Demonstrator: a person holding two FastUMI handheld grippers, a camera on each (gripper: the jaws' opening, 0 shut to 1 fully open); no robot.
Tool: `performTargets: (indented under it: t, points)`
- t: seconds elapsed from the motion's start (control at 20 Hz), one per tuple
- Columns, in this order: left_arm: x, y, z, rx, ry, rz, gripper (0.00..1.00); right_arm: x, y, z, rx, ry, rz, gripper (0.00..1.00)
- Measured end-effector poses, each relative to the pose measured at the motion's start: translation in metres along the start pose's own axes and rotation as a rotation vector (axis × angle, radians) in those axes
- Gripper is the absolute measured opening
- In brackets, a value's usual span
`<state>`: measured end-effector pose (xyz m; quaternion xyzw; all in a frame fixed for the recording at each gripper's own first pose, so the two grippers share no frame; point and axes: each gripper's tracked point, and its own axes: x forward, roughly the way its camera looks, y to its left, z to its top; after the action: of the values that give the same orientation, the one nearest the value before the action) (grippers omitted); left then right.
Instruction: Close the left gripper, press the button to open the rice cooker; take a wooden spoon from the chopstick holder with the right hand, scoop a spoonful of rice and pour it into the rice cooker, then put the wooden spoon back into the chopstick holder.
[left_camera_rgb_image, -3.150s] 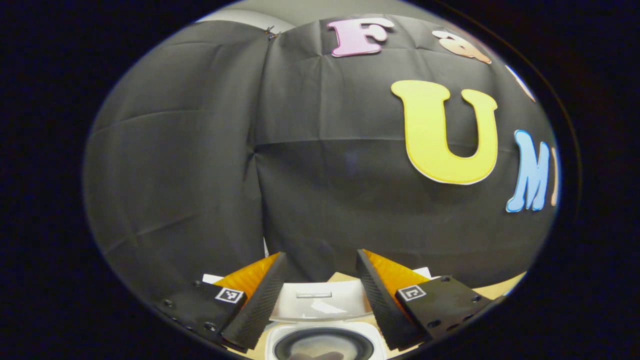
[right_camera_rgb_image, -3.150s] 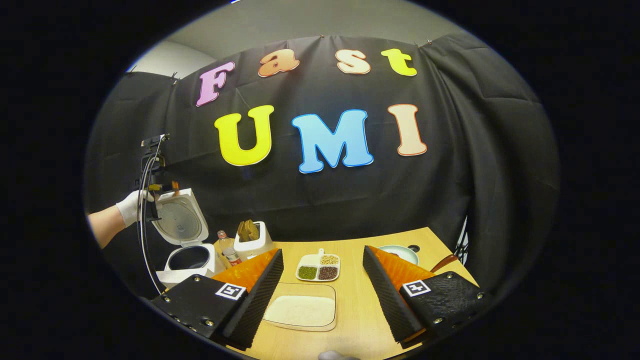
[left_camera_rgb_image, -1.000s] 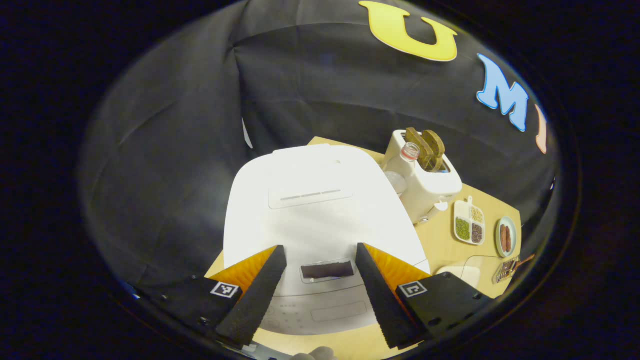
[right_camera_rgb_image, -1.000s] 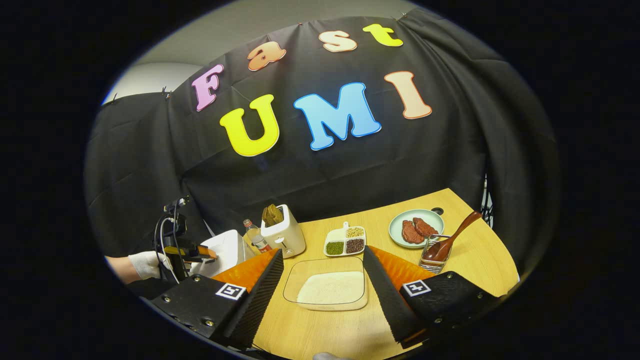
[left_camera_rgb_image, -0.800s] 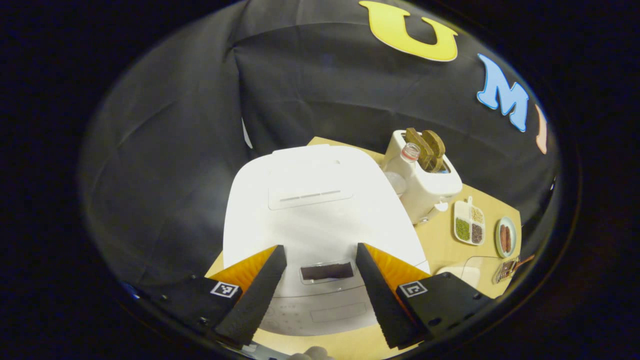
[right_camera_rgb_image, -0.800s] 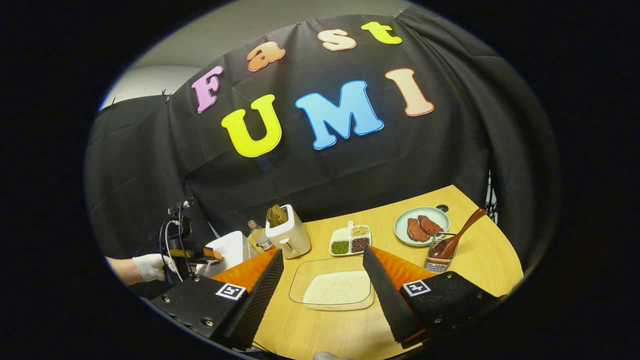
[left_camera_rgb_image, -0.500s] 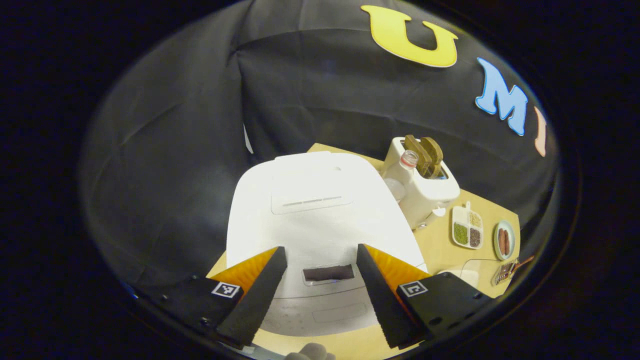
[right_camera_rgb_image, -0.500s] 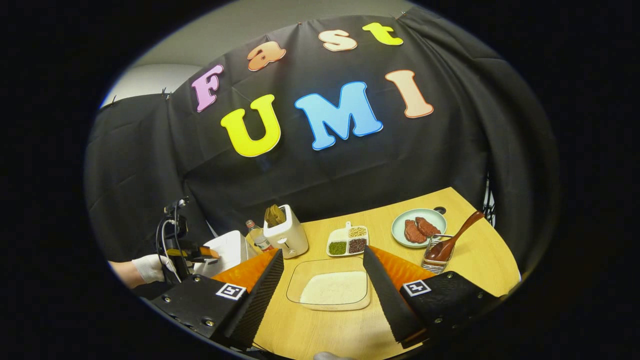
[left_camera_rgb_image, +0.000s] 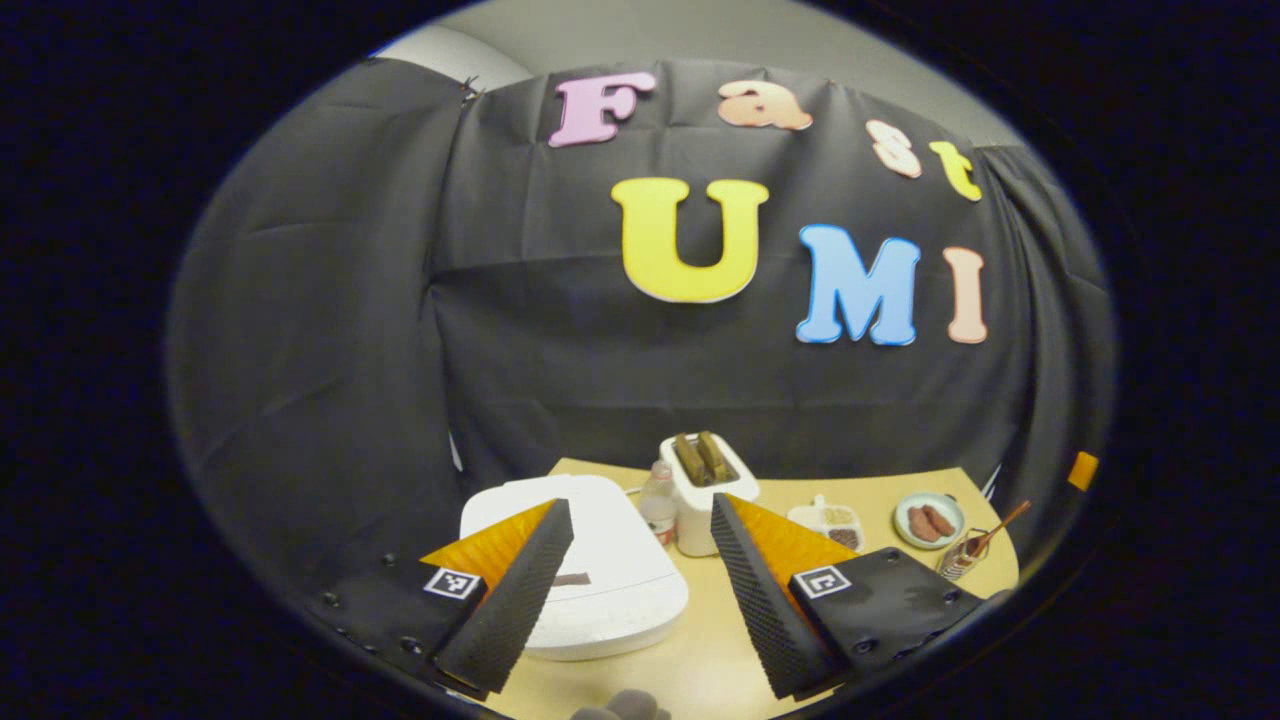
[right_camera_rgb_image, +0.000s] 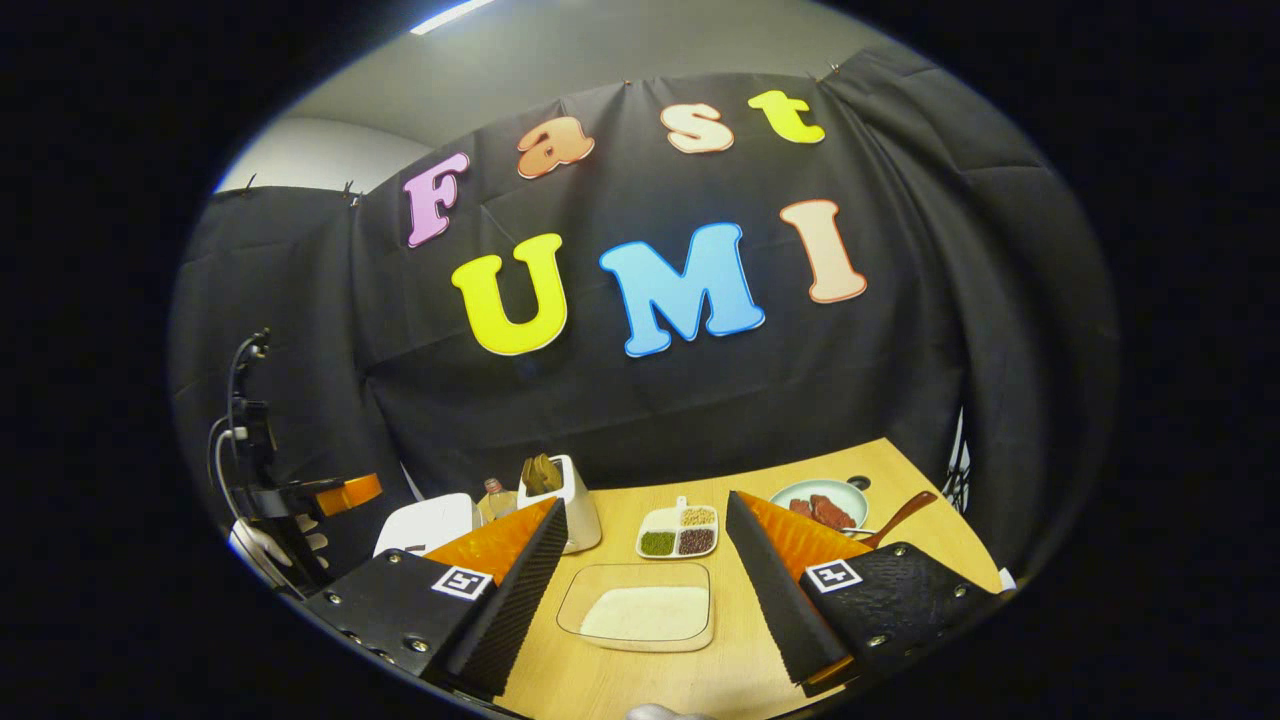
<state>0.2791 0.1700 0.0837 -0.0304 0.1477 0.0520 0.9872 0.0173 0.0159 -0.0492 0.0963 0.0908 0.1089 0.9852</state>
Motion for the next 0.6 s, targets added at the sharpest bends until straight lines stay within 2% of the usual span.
performTargets:
  t: [0.1,0.25,0.4,0.6]
  points:
    - [-0.034,-0.025,0.015,-0.017,-0.059,-0.036,1.00,-0.004,-0.005,0.014,-0.045,-0.051,-0.029,0.97]
    - [-0.067,-0.044,0.035,0.012,-0.161,-0.059,0.95,-0.011,-0.002,0.028,-0.089,-0.111,-0.052,0.98]
    - [-0.090,-0.057,0.050,0.061,-0.247,-0.076,0.95,-0.014,-0.002,0.039,-0.115,-0.150,-0.070,0.98]
    - [-0.109,-0.072,0.064,0.062,-0.286,-0.112,0.95,-0.020,-0.001,0.044,-0.148,-0.176,-0.091,0.98]
